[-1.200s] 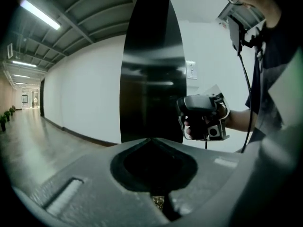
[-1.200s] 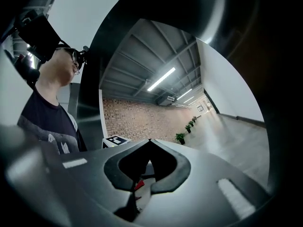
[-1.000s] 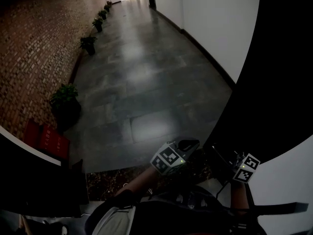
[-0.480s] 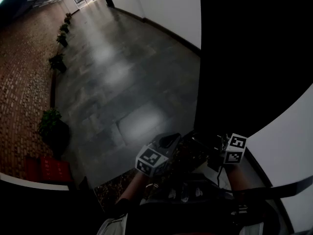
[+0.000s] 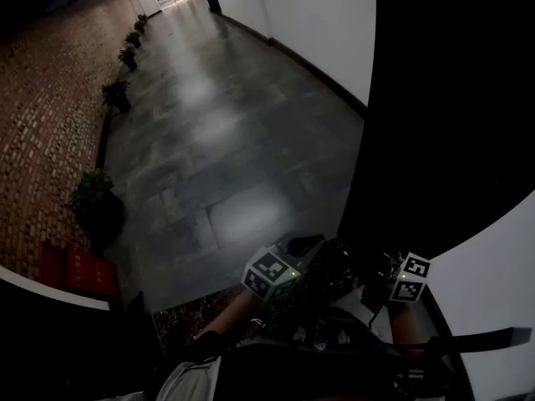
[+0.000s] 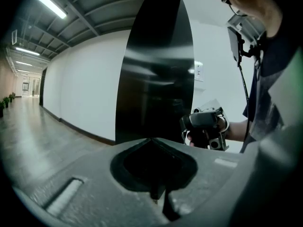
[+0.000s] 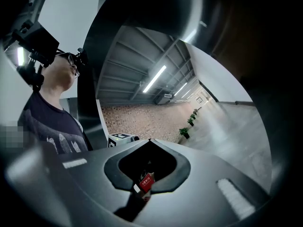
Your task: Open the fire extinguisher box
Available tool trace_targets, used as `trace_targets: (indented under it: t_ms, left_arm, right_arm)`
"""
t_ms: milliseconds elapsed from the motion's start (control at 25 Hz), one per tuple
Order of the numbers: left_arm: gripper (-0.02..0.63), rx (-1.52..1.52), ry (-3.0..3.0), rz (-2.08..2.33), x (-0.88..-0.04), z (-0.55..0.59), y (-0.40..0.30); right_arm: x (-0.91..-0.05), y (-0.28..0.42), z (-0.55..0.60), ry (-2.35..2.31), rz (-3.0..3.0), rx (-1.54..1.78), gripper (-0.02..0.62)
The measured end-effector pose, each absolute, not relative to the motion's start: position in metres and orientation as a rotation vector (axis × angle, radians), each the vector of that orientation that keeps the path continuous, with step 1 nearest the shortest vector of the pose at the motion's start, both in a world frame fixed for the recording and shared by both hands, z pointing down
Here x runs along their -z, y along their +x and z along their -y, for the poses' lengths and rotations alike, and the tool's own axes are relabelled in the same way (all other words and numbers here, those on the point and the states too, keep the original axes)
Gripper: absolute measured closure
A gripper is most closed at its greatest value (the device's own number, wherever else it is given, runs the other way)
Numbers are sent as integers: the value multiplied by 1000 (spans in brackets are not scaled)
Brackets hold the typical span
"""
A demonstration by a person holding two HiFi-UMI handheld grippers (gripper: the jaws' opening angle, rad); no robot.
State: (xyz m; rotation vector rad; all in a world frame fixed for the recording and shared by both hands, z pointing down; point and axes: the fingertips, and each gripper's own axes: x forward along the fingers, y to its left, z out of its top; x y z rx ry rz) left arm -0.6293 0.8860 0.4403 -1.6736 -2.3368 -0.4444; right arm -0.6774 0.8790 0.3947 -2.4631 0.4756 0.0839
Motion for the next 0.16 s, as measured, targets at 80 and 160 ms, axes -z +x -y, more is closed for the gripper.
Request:
trace_targets:
  t_ms: [80,160]
  left_arm:
    - [603,417,-1735,2351,-425,-885,-620]
    - [603,384,-1800,2350,-413,-882,-607]
  right_arm:
    - [-386,-669,-871,-2494,-507,-57,595]
    - [-378,-659,-863,-2520,-545,-27,595]
